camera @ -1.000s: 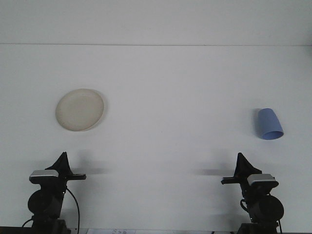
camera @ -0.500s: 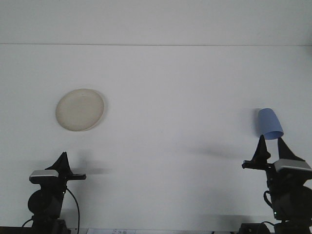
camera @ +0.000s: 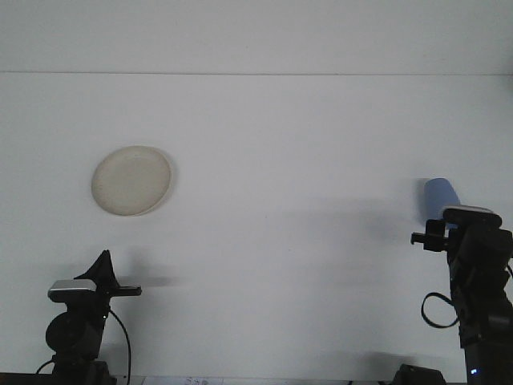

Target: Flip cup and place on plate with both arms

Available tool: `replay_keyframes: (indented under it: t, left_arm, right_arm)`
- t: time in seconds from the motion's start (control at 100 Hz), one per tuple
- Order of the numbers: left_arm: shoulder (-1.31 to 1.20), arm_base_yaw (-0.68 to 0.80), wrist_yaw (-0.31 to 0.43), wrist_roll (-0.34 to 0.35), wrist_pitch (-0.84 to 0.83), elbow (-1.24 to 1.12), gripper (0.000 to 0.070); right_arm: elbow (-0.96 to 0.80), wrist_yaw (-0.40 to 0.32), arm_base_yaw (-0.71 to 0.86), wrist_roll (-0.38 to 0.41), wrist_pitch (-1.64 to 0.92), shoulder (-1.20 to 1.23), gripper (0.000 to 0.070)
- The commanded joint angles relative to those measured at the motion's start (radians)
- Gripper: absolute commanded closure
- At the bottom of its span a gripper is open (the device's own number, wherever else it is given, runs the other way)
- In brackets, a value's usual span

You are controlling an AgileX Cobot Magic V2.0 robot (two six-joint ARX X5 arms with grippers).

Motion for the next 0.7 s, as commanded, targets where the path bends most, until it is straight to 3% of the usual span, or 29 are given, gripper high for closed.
replay_keyframes:
  t: [0.0,0.19,0.69]
  left_arm:
    - [-0.002,0.001,-0.002,-0.005,0.012,-0.019,0.0688]
    - [-0.002,0.001,-0.002,-0.005,0.012,-0.019,0.0688]
    - [-0.002,0.001,-0.002,-0.005,0.012,-0.019,0.0688]
  right_arm:
    - [0.008,-0.022,-0.043,-0.032,0.004,0.058,0.0274]
    - [0.002,-0.079,-0.145,-0.080,-0.004,0.224,0.0274]
    - [-0.003,-0.217,-0.289,-0.174,0.315,0.526,0.0275]
